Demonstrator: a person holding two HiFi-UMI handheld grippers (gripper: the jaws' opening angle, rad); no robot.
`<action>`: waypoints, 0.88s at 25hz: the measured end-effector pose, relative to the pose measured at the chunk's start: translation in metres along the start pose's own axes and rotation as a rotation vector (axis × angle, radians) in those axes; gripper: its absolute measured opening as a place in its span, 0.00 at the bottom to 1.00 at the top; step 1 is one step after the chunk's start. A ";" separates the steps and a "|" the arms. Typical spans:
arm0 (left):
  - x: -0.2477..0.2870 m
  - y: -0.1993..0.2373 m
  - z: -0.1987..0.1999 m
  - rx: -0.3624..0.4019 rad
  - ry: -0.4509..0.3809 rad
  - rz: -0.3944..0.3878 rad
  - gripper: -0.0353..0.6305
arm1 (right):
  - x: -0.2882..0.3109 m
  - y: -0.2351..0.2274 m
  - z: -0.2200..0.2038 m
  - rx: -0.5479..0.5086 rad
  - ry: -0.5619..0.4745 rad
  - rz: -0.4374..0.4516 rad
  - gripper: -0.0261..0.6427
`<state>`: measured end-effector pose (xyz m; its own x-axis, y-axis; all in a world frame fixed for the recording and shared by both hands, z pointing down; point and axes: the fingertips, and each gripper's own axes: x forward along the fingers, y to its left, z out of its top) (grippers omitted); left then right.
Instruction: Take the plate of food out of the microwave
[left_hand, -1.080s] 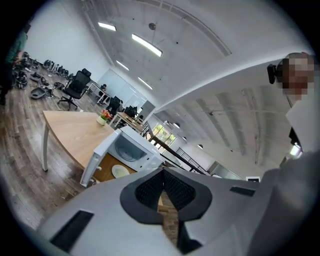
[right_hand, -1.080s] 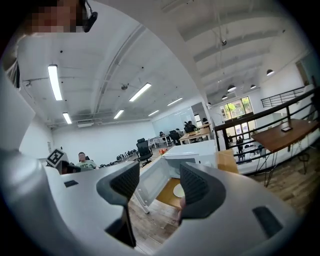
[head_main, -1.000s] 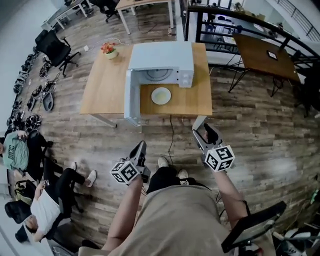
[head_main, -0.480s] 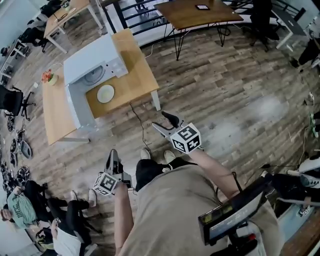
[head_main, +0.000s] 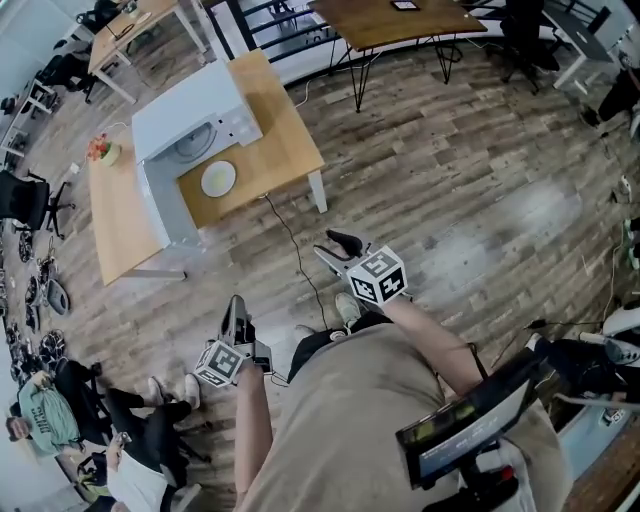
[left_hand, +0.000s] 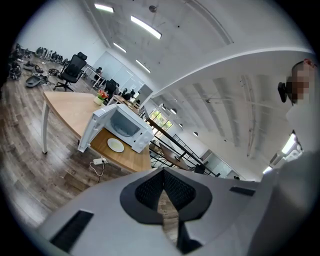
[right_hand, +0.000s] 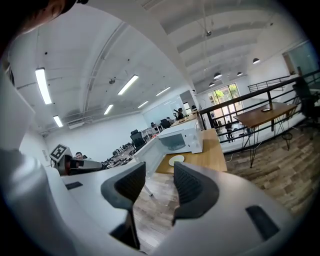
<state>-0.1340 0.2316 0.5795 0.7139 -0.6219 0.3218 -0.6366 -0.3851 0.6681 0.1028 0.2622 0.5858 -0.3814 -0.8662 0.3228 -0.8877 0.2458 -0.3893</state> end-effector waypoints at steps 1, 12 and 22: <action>-0.005 0.003 0.000 0.006 0.002 0.001 0.06 | 0.001 0.007 -0.002 0.004 -0.001 0.007 0.32; -0.034 0.039 -0.001 -0.065 -0.015 0.027 0.06 | 0.024 0.070 0.004 -0.003 -0.009 0.118 0.31; -0.024 0.024 0.011 -0.060 -0.039 0.008 0.06 | 0.029 0.073 0.024 -0.019 -0.024 0.165 0.31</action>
